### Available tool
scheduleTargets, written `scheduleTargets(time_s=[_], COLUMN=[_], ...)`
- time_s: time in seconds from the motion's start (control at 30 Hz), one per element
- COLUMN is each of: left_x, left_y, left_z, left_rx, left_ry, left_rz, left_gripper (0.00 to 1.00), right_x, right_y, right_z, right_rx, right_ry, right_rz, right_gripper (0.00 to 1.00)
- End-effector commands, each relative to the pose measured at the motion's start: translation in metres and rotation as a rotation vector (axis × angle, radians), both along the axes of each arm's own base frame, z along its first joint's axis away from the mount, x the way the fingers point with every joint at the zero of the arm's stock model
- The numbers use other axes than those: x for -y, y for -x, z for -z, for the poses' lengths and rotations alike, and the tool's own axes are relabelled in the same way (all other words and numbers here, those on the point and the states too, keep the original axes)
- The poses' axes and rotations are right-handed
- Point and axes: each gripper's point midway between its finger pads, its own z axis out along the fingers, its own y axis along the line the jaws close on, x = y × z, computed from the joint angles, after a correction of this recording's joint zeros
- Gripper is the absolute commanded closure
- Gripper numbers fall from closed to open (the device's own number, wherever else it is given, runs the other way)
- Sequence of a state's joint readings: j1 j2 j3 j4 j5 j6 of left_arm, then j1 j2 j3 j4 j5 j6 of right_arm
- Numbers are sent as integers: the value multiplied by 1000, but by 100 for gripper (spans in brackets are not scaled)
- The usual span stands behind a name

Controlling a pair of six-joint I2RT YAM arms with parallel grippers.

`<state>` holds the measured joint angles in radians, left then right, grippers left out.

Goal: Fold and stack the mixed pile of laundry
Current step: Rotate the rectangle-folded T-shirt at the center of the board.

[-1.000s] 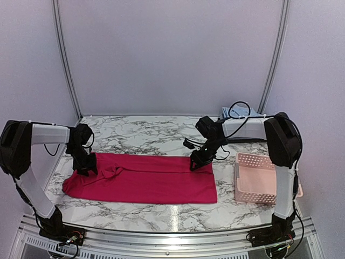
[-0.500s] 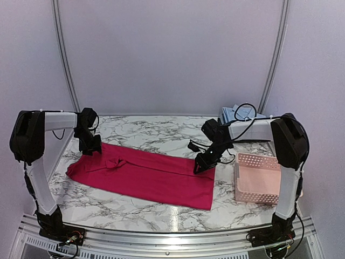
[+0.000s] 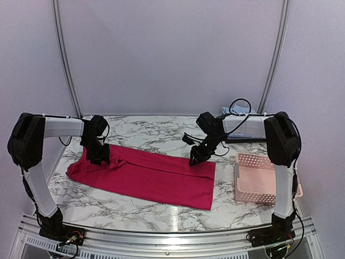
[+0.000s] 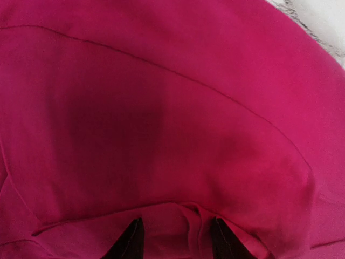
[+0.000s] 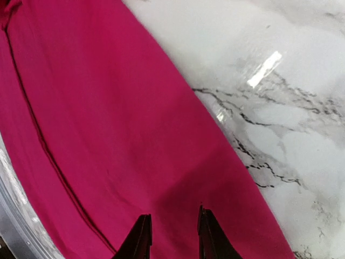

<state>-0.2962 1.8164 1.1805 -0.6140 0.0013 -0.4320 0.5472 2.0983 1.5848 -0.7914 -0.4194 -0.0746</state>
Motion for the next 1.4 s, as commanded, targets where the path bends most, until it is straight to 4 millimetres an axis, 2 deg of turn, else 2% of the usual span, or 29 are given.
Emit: scheduleTargets(time_s=[0.0,0.1,0.2,0.3,0.37,0.43,0.5,0.53,0.63,0.73,0.93,1.03,1.2,1.3,1.37], left_x=[-15,-15,-7,19,48,81,102,107,102,83,65,64,65,80,99], left_y=[-1,-15,-42,-92,-129,-160,-181,-186,-186,-169,-124,-114,-116,-124,-133], left_z=[26,40,46,42,28,0,-32,-47,-74,-81,-36,-12,22,36,41], left_rx=[-62,-77,-61,11,90,187,281,316,362,357,210,151,93,81,89], left_ry=[-76,-113,-113,-60,-21,27,46,53,38,-26,-55,-61,-79,-44,-8], left_rz=[-28,27,63,97,156,226,266,270,249,227,199,202,220,255,284], left_gripper=[57,59,59,60,59,56,51,48,47,47,49,51,52,55,55], right_x=[12,21,20,5,-13,-33,-42,-42,-41,-43,-59,-62,-59,-58,-61], right_y=[24,39,62,101,127,143,136,126,95,77,72,77,103,126,142], right_z=[30,36,38,39,28,8,-13,-21,-37,-35,-13,1,26,34,36], right_rx=[-87,-111,-142,-192,-218,-225,-183,-153,-86,-47,-62,-80,-145,-194,-224], right_ry=[70,100,97,79,25,-57,-110,-117,-134,-117,-90,-77,-51,-47,-55], right_rz=[-35,-22,-22,-70,-129,-158,-150,-133,-84,-82,-128,-162,-196,-222,-236], right_gripper=[79,83,85,85,85,84,81,79,78,78,81,83,87,88,88])
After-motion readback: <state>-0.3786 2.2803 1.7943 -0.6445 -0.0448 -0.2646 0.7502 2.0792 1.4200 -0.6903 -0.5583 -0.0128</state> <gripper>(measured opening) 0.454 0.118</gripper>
